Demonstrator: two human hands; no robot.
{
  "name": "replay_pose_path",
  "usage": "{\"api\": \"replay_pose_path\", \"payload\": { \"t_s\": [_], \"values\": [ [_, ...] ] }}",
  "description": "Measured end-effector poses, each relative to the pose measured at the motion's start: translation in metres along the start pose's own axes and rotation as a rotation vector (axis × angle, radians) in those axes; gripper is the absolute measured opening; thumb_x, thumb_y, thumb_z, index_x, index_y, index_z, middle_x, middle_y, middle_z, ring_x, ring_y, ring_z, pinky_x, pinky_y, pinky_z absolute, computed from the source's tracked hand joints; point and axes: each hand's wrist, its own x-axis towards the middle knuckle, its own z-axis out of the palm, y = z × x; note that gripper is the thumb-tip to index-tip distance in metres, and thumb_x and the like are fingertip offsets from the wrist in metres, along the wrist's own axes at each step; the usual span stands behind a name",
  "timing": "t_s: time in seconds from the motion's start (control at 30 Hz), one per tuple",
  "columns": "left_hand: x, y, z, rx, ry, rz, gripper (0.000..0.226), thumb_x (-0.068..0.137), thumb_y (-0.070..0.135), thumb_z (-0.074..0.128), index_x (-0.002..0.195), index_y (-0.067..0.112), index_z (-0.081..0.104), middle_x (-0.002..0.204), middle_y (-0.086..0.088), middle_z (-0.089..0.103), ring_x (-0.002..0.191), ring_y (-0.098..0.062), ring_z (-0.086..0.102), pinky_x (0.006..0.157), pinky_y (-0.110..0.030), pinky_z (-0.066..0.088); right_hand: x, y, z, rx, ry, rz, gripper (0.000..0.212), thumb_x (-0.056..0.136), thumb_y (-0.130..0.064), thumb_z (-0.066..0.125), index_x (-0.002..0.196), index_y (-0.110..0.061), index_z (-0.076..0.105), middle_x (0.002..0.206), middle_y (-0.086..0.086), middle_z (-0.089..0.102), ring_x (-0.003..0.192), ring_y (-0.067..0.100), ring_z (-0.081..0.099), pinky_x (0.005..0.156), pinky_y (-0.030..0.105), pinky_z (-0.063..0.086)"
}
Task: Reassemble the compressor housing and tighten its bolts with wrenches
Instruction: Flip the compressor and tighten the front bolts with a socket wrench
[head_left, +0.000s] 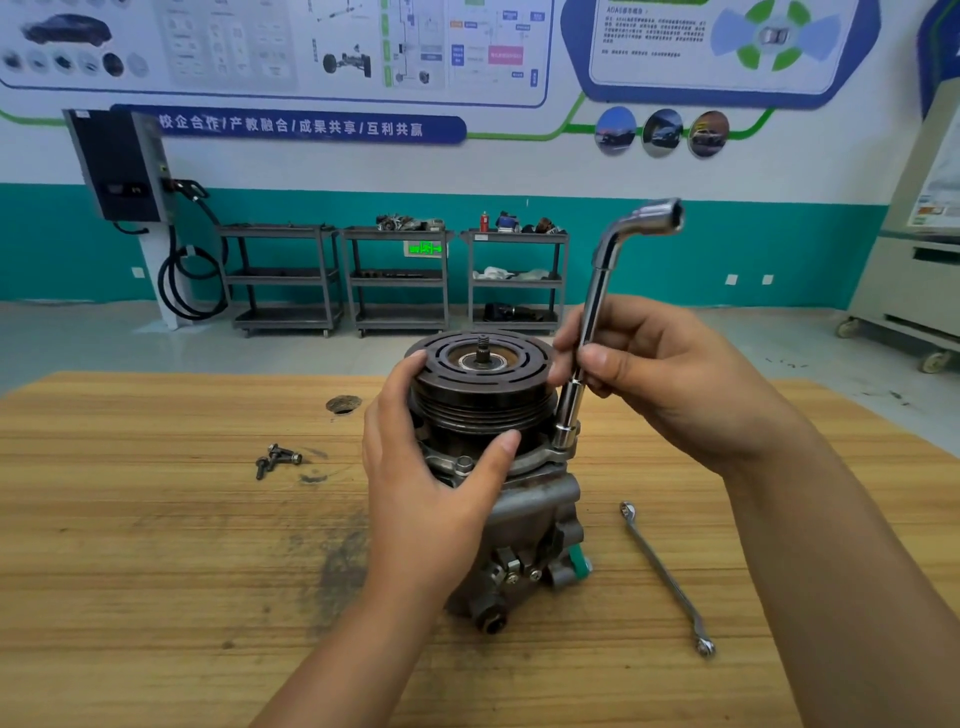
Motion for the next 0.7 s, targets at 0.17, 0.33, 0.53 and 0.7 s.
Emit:
{"api": "replay_pose_path", "payload": {
  "t_s": [0.17,0.33,0.53,0.7],
  "values": [
    [0.0002,0.0009,-0.0001,-0.003,0.003,0.004,0.072,0.066,0.056,0.063,0.129,0.050,0.030,0.132,0.018,0.040,0.126,-0.002,0.037,0.105,-0.032,0.036,0.0043,0.0043,0.0093,-0.084,0.208,-0.013,0.022,0.066,-0.025,0.072,0.085,-0.018,0.062,0.074,-0.003,0.066,0.062,0.003,0.057,0.053,0.013,0.043],
    [-0.0006,-0.0003,-0.0005,0.002,0.001,0.002,0.072,0.069,0.045,0.069,0.128,0.053,0.029,0.132,0.019,0.039,0.126,0.001,0.036,0.103,-0.026,0.034,0.0012,0.0040,0.0034,-0.013,0.022,0.038,0.023,0.093,-0.002,0.045,0.100,-0.017,0.062,0.083,0.000,0.070,0.053,0.004,0.047,0.053,0.015,0.042],
    [-0.0002,-0.0001,-0.0002,-0.007,-0.006,-0.001,0.072,0.067,0.053,0.066,0.129,0.051,0.029,0.132,0.022,0.038,0.126,0.001,0.036,0.101,-0.022,0.033,0.0025,0.0047,0.0022,-0.104,0.183,0.047,0.021,0.072,-0.021,0.071,0.088,-0.013,0.061,0.072,-0.003,0.067,0.050,0.005,0.052,0.048,0.016,0.043],
    [-0.0005,0.0011,-0.0004,-0.006,-0.012,-0.012,0.073,0.065,0.058,0.062,0.130,0.049,0.029,0.133,0.018,0.039,0.127,-0.004,0.036,0.104,-0.030,0.035,0.0008,0.0034,0.0045,-0.092,0.090,-0.002,0.015,0.087,-0.008,0.058,0.095,-0.019,0.064,0.084,-0.004,0.071,0.066,-0.001,0.057,0.055,0.015,0.044]
  ]
}}
